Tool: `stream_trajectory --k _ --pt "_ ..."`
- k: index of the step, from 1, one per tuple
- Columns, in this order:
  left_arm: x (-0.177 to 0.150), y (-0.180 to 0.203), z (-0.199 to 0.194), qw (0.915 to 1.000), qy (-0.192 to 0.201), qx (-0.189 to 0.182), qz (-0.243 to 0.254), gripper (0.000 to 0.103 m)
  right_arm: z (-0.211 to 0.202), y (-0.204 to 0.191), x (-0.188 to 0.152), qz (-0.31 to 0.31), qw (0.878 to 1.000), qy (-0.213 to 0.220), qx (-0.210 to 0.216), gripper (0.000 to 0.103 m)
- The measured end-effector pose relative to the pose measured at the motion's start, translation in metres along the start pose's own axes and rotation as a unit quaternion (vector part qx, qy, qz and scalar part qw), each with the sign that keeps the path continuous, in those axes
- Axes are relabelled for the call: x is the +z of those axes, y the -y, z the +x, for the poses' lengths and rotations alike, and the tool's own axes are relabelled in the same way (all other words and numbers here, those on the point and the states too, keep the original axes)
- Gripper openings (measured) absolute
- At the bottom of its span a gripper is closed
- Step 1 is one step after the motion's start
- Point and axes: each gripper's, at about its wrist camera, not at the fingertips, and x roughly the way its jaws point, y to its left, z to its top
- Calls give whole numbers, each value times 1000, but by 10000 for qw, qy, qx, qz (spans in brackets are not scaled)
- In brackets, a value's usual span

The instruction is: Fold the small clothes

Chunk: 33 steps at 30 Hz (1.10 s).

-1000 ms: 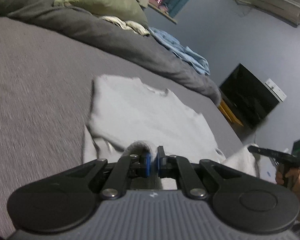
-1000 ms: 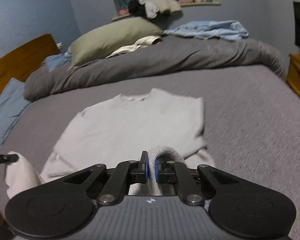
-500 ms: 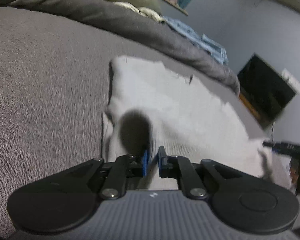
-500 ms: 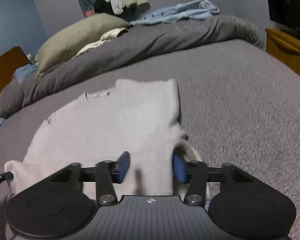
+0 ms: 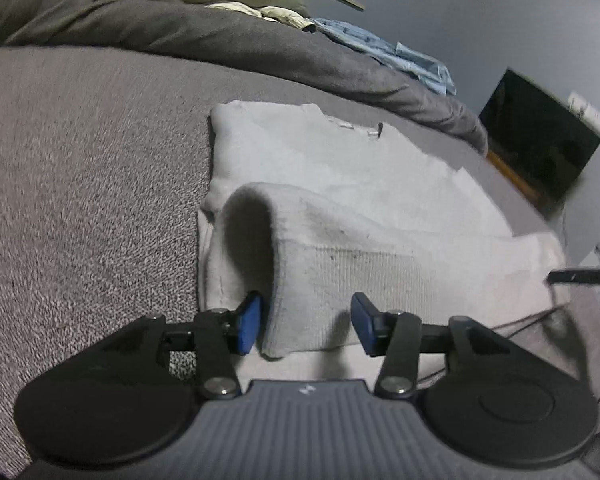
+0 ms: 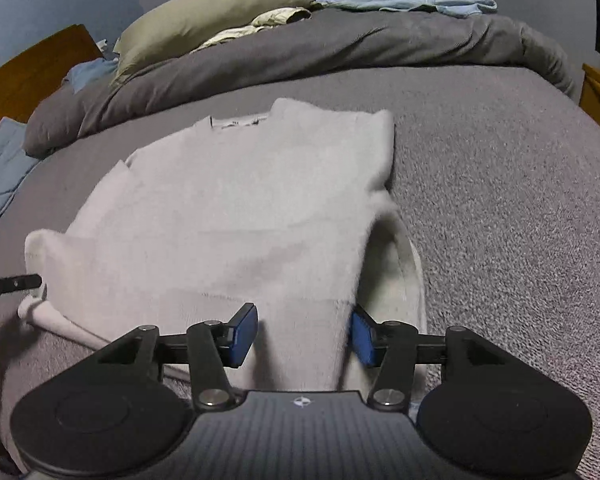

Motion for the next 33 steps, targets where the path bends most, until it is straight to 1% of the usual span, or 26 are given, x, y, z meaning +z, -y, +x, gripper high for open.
stream_trajectory --k 3,5,8,9,10,11,12,13,14,15,16,19,21,23,24,26,28,29,31,33 --pt "-1 10 2 9997 25 134 180 46 0 4 -3 47 10000 -6 32 52" --pt "0 12 3 9998 19 113 164 46 -1 6 -5 58 9999 -14 95 52" --pt "1 13 3 9998 5 15 178 46 -2 11 -10 87 9995 -100 302 48" --pt "2 12 4 9999 -56 -73 144 46 -4 12 -11 87 9991 -105 404 46" --pt "4 11 5 9998 -131 -146 93 43 -4 12 -13 88 9989 -104 459 46" --pt "6 11 6 9996 -209 -184 55 27 -4 12 -13 106 9986 -135 510 41" --pt "7 11 7 9996 -242 -156 56 9 -3 12 -14 131 9982 -166 555 26" --pt "9 11 6 9997 -239 -109 13 5 -3 12 -14 147 9983 -146 543 18" --pt "10 11 5 9997 -206 -132 -41 4 -3 12 -14 167 9987 -89 477 10" --pt "12 11 2 9998 -140 -146 -74 2 -4 12 -12 226 9988 -26 429 8" --pt "17 11 1 9998 -82 -143 -90 2 -5 13 -10 286 9987 52 420 6" --pt "36 10 -2 9997 22 -154 -184 1 -11 9 4 415 9971 330 547 6" --pt "53 2 -3 9980 189 -232 -563 1 -13 7 19 466 9957 541 589 6" --pt "71 -6 1 9948 341 -289 -917 1 -10 7 35 673 9934 716 590 6" --pt "79 -8 6 9938 382 -271 -1012 1 -6 8 43 784 9923 781 559 6" --pt "96 -11 20 9931 388 -143 -1093 1 3 11 61 933 9908 858 467 6" --pt "111 -16 36 9924 354 61 -1179 1 15 15 79 1054 9899 907 286 6" --pt "117 -19 46 9912 309 158 -1278 1 22 18 88 1166 9886 927 203 6" --pt "130 -23 66 9891 220 240 -1433 1 38 27 106 1456 9854 881 36 6" --pt "140 -25 83 9897 168 378 -1370 1 58 34 119 1661 9825 834 -113 6"
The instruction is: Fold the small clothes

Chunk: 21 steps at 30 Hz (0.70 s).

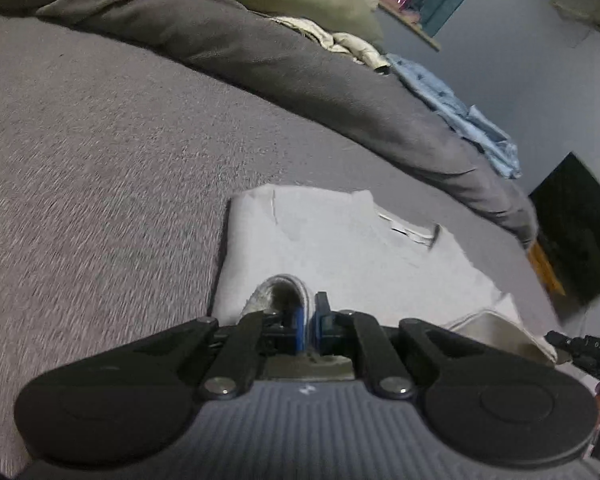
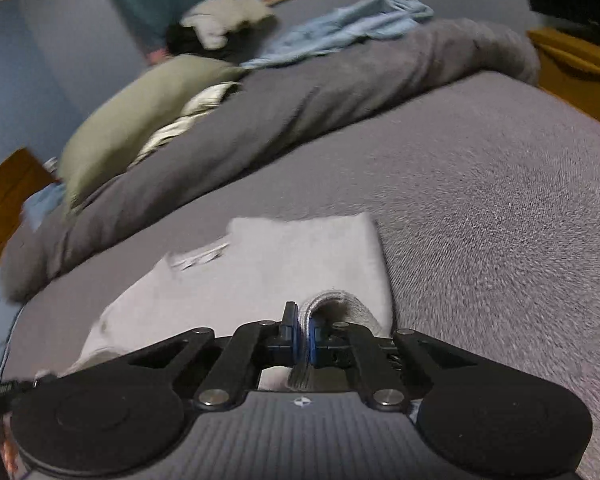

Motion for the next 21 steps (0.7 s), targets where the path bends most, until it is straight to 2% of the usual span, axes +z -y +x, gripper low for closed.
stream_trajectory --k 4,10,15,16,18,19,20,21 --pt "16 2 27 9999 60 126 -4 1 39 -1 7 23 9996 21 -266 6" --pt "45 12 51 9987 312 309 269 1 72 -6 22 105 9983 417 -394 6" --pt "50 17 61 9981 143 444 398 3 83 -10 27 12 9973 613 -413 8" --pt "50 18 59 9981 159 448 379 4 84 -10 25 15 9973 596 -431 17" --pt "49 21 52 9973 224 585 392 16 81 -10 21 -40 9964 602 -598 57" --pt "48 22 46 9963 329 670 423 21 75 -12 19 -130 9945 742 -729 64" --pt "46 24 37 9947 468 748 522 32 68 -14 16 -217 9922 889 -841 70" --pt "44 26 28 9929 583 791 667 37 60 -13 14 -304 9910 970 -875 68"
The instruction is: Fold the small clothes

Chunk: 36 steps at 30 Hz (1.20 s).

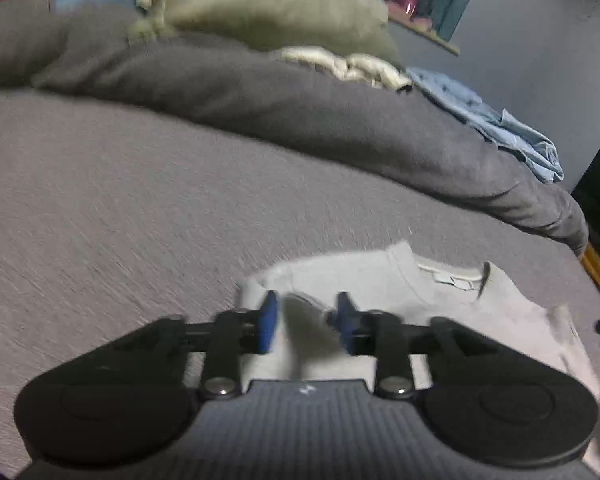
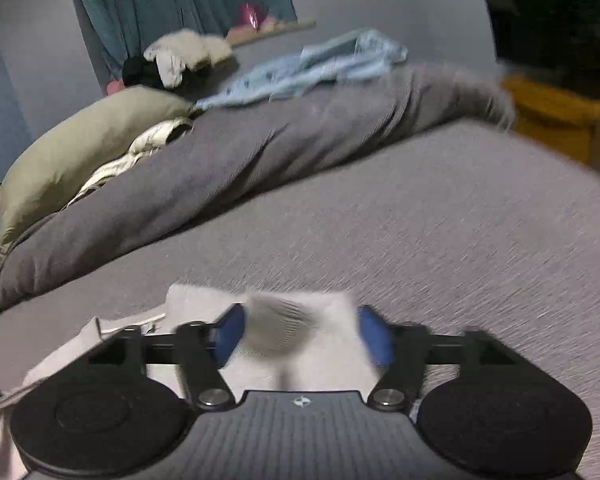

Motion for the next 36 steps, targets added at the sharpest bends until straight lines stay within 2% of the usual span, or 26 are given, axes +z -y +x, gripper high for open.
stream_trajectory --k 2,6,9,13,15,17,21,24,27,33,36 --pt "-2 2 -17 9997 50 -4 252 37 -16 4 -3 -181 9998 -95 56 68" --pt "-27 12 -49 9954 -118 52 953 38 -56 3 -20 -918 9948 -432 64 68" --pt "-62 27 -75 9873 -235 54 1573 38 -95 -3 -45 -1609 9848 -629 160 69" --pt "-111 38 -105 9826 -412 -60 1809 39 -139 -8 -80 -2122 9722 -945 288 69" --pt "-132 44 -117 9804 -406 -58 1929 39 -156 -7 -93 -2165 9721 -851 303 69" --pt "-148 48 -123 9780 -419 -26 2044 39 -165 -9 -104 -2178 9742 -563 194 70" --pt "-164 49 -117 9802 -495 12 1918 39 -153 -15 -113 -2321 9716 -449 23 69" --pt "-168 48 -106 9846 -511 16 1669 39 -147 -23 -113 -2560 9663 -224 151 70" --pt "-170 45 -96 9861 -598 63 1547 40 -135 -29 -113 -2813 9594 -146 104 70" --pt "-177 33 -91 9853 -725 113 1540 47 -113 -11 -123 -2698 9601 -735 -81 69" --pt "-182 21 -94 9877 -723 57 1387 47 -122 17 -134 -2178 9718 -902 39 70"
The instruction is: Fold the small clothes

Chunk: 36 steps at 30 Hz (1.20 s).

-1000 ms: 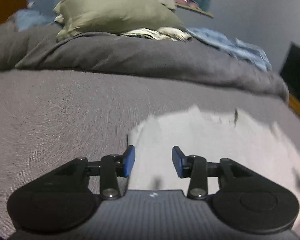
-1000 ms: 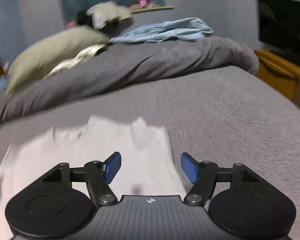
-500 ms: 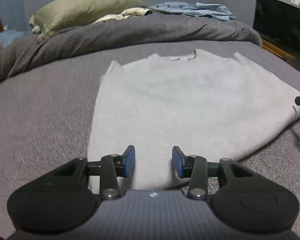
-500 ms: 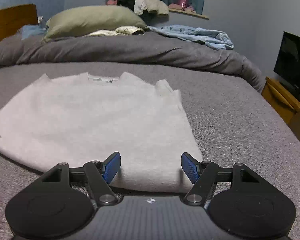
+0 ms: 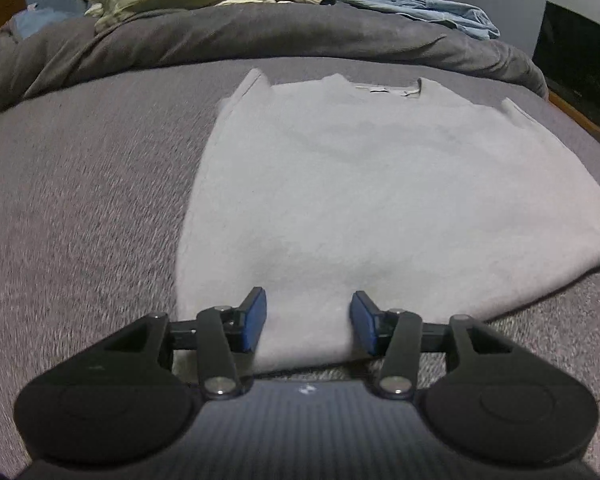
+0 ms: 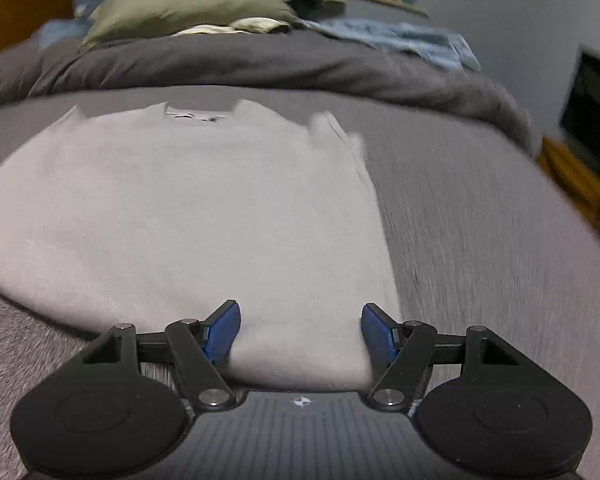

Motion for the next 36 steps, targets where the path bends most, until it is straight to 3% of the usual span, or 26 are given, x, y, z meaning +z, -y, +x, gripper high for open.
stream_trajectory --k 4,8,12,14,18,23,29,33,36 --pt "-2 -1 -1 10000 5 45 88 48 0 3 -13 -190 9998 -21 60 71" --pt "1 -1 -18 9999 63 55 -58 51 -14 0 3 -15 10000 -23 -47 73" --pt "-14 -12 -45 9987 144 -165 -471 62 -52 1 21 202 9991 374 -91 88" --pt "-25 -16 -54 9977 80 -251 -620 64 -67 0 25 295 9984 467 -82 90" --pt "-45 -24 -64 9952 -44 -342 -915 65 -88 -9 10 279 9989 386 -48 90" --pt "-57 -36 -63 9833 -18 -911 -1578 76 -113 -29 -20 487 9978 252 363 94" --pt "-56 -44 -50 9653 234 -1335 -2232 82 -106 -36 -37 686 9943 195 792 101" --pt "-52 -42 -35 9667 341 -1412 -2106 83 -84 -19 -44 1475 9846 135 928 101" --pt "-52 -46 -21 9618 503 -1525 -2215 87 -62 -6 -53 1970 9751 60 1020 101"
